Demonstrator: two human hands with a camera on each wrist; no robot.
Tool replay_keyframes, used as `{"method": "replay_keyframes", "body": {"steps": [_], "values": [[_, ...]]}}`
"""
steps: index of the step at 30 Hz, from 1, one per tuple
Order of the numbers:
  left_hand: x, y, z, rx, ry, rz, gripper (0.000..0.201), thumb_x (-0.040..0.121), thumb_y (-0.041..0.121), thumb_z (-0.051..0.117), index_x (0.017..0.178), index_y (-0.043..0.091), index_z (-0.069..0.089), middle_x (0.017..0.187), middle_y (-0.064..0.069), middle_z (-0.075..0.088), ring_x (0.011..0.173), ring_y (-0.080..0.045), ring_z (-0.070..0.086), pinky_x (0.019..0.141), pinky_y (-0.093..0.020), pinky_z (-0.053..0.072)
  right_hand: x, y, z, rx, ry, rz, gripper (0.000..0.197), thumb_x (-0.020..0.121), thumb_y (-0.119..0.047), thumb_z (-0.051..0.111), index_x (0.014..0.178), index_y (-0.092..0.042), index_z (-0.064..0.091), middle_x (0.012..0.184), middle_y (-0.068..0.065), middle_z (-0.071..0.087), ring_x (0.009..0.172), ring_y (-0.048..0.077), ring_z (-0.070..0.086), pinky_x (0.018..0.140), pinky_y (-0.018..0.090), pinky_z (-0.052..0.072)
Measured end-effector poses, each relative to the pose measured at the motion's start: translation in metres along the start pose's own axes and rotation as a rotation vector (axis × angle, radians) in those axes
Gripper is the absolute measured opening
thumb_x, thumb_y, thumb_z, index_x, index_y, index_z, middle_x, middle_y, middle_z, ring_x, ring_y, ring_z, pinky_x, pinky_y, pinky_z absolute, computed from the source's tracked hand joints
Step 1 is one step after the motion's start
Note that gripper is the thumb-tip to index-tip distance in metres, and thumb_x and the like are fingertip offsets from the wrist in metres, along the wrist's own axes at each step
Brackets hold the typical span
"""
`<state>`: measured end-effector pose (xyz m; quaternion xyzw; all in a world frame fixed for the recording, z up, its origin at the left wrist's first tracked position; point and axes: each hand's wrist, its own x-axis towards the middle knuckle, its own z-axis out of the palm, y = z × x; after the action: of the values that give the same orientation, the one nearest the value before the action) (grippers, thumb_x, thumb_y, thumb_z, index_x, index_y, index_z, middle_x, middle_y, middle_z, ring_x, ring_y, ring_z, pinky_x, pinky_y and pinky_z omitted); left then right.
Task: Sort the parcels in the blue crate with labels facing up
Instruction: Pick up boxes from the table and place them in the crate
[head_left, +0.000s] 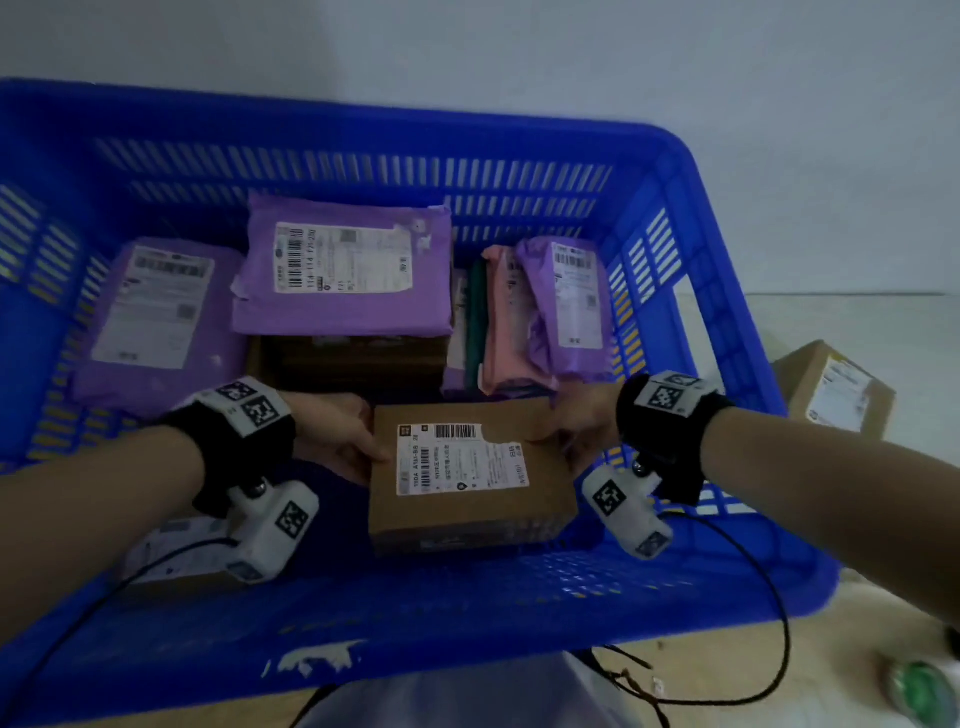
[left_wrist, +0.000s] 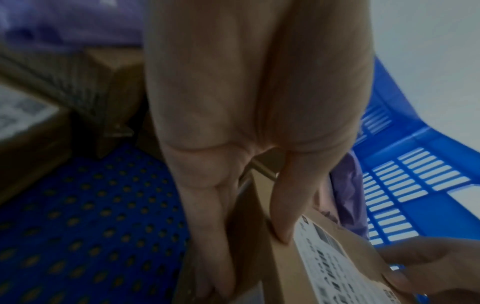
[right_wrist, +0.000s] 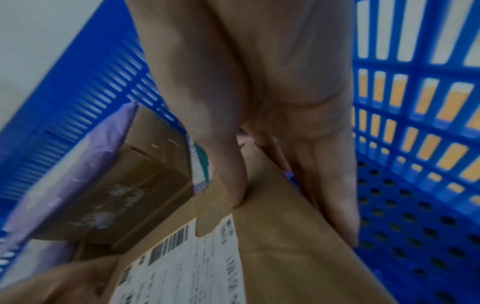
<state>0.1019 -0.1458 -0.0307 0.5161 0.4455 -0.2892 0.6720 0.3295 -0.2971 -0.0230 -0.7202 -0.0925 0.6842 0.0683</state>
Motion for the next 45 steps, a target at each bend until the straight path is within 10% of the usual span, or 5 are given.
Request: {"method": "replay_keyframes", "body": {"steps": [10, 17, 29, 34, 45], "values": [[0.049, -0.011, 0.032, -0.15, 0.137, 0.033, 0.026, 0.087, -0.008, 0.057, 0.101, 0.011, 0.046, 0.091, -0.008, 0.064, 0.077, -0.02, 0.064, 0.064, -0.031, 0.057, 0.019, 0.014, -0.01, -0.35, 0.311, -0.066, 0.057, 0.076, -0.01, 0.077, 0.124, 0.007, 0.051, 0.105, 0.018, 0.061, 0.075, 0.03, 0.067, 0.033, 0.029, 0.05], [0.074, -0.012, 0.047, -0.174, 0.134, 0.041, 0.05, 0.084, -0.004, 0.064, 0.125, 0.011, 0.041, 0.117, -0.018, 0.059, 0.081, -0.023, 0.064, 0.063, -0.032, 0.057, 0.023, 0.021, -0.009, -0.749, 0.42, -0.082, 0.078, 0.077, -0.023, 0.076, 0.14, -0.002, 0.033, 0.136, 0.017, 0.05, 0.122, 0.033, 0.052, 0.099, 0.041, 0.046], [0.075, 0.002, 0.062, 0.28, 0.042, 0.157, 0.059, 0.086, 0.005, 0.064, 0.135, 0.022, 0.034, 0.089, -0.005, 0.058, 0.066, -0.015, 0.059, 0.053, -0.024, 0.054, 0.011, 0.004, 0.006, -0.965, 0.288, -0.19, 0.073, 0.078, -0.016, 0.075, 0.141, -0.009, 0.04, 0.133, 0.009, 0.056, 0.12, 0.027, 0.055, 0.095, 0.03, 0.044], [0.057, 0.024, 0.069, 0.622, 0.122, 0.293, 0.064, 0.085, 0.016, 0.067, 0.141, 0.013, 0.036, 0.094, -0.006, 0.062, 0.074, -0.02, 0.062, 0.053, -0.018, 0.043, 0.004, -0.006, 0.019, -1.003, 0.251, -0.27, 0.06, 0.085, -0.008, 0.067, 0.139, -0.006, 0.043, 0.111, 0.014, 0.064, 0.093, 0.024, 0.062, 0.058, 0.013, 0.039], [-0.047, 0.105, 0.049, 0.937, 0.52, 0.654, 0.03, 0.093, 0.019, 0.056, 0.121, 0.011, 0.059, 0.118, -0.008, 0.065, 0.106, -0.022, 0.061, 0.09, -0.031, 0.048, -0.078, -0.043, 0.006, -0.925, 0.659, -0.648, 0.054, 0.09, -0.021, 0.061, 0.14, -0.015, 0.043, 0.136, 0.011, 0.053, 0.124, 0.026, 0.049, 0.098, 0.028, 0.038]]}}
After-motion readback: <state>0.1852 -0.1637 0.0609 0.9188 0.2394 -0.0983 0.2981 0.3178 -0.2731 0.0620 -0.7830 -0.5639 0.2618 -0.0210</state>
